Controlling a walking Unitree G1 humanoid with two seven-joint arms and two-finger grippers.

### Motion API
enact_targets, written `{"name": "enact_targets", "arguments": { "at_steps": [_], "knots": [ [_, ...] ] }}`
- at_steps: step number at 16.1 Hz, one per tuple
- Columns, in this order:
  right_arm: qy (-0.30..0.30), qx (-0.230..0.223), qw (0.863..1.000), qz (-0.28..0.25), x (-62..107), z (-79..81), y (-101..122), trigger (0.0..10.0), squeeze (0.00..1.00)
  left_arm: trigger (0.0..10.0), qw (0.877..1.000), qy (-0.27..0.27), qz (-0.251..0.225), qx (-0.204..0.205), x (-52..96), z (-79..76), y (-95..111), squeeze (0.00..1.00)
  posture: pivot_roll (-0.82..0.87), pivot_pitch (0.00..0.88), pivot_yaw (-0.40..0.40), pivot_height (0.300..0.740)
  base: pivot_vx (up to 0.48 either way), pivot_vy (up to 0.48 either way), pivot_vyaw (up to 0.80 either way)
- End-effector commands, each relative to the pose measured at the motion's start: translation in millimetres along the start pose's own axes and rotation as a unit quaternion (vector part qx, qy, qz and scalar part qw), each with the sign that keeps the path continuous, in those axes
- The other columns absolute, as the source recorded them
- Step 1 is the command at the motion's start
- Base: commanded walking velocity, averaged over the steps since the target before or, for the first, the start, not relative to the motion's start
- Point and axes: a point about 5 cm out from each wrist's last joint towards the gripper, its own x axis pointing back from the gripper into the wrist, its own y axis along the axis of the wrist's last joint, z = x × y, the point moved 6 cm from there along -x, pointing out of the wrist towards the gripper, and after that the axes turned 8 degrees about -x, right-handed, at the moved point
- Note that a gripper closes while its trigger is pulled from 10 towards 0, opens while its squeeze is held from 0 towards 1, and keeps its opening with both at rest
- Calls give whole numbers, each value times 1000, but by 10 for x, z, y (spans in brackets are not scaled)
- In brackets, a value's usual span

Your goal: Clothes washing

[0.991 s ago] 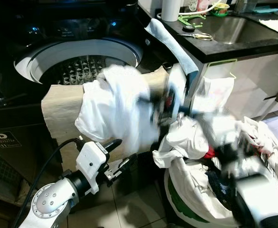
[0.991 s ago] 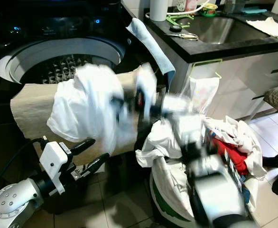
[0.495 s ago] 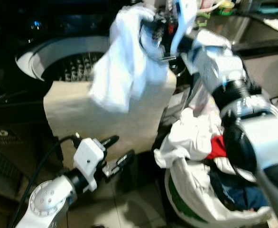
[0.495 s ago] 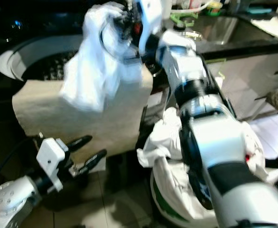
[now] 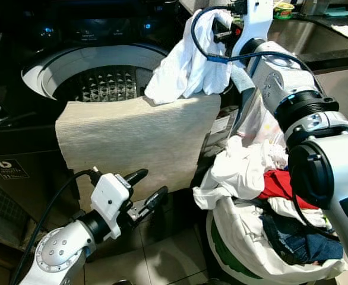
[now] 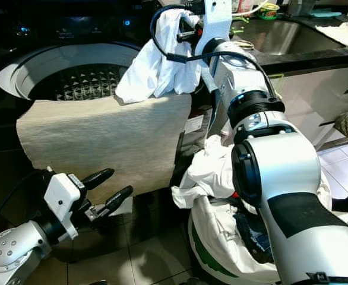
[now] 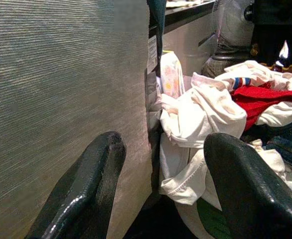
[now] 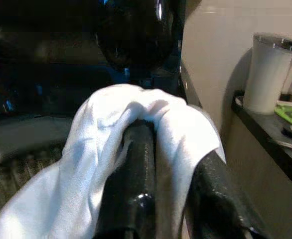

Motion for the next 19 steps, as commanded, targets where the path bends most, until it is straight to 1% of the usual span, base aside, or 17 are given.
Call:
{"name": "enact_targets", "arguments": {
  "at_steps": [1,2,3,4,6,7,8,9,10,11,12,13,14,15,16,17,19],
  "knots": [
    [-22,27,998,51,18,-82,-133,10000,1000,10000,1000,3,4,-8,17,12,5,0,31,9,-44,719,0,0,0],
    [-36,28,996,82,45,-144,-254,10000,918,10000,1000,2,4,-8,13,11,2,0,29,8,-42,719,0,0,0],
    [-46,28,993,103,68,-187,-334,10000,918,10000,1000,2,5,-8,11,10,0,0,29,8,-41,719,0,0,0],
    [-96,14,990,107,117,-352,-374,10000,0,10000,1000,1,6,-7,7,15,-8,0,29,7,-42,719,0,0,0],
    [-109,21,988,112,144,-419,-390,10000,0,10000,1000,0,8,-8,6,18,-20,0,29,7,-39,719,0,0,0],
    [-102,37,986,124,154,-420,-416,10000,1000,10000,1000,1,8,-8,5,22,-22,0,29,7,-38,719,0,0,0],
    [-82,76,982,153,169,-404,-458,10000,1000,10000,1000,2,8,-7,2,34,-25,0,27,7,-37,719,0,0,0],
    [-86,88,980,155,171,-418,-436,10000,1000,10000,1000,3,8,-8,1,43,-28,0,27,7,-36,719,0,0,0],
    [-88,78,989,94,107,-377,-131,10000,1000,10000,1000,12,7,-14,-24,94,-13,0,28,5,-38,719,0,0,0],
    [-82,69,994,30,69,-319,148,10000,94,10000,999,33,7,-24,-37,159,-1,0,32,2,-46,719,0,0,0],
    [-68,38,996,-53,71,-264,498,10000,0,10000,998,64,-3,-26,-64,238,34,0,29,0,-55,719,0,0,0],
    [-49,36,988,-139,167,-282,733,10000,0,10000,997,75,-32,10,-158,239,148,0,20,0,-49,719,0,0,0],
    [-31,44,985,-167,267,-314,668,10000,0,10000,997,67,-39,22,-208,185,205,0,12,0,-42,719,0,0,0],
    [-31,30,978,-205,469,-387,593,10000,0,10000,997,69,-32,30,-242,156,211,0,1,0,-34,719,0,0,0],
    [-61,12,970,-234,727,-461,511,10000,0,10000,996,82,-27,23,-255,171,203,0,-6,0,-25,719,0,0,0],
    [-130,10,959,-253,1179,-575,312,10000,0,10000,994,100,-24,19,-287,172,185,0,-16,0,-11,719,0,0,0],
    [-196,8,949,-247,1588,-675,115,10000,0,10000,993,103,-31,37,-310,132,213,0,-36,0,4,719,0,0,0]
  ]
}}
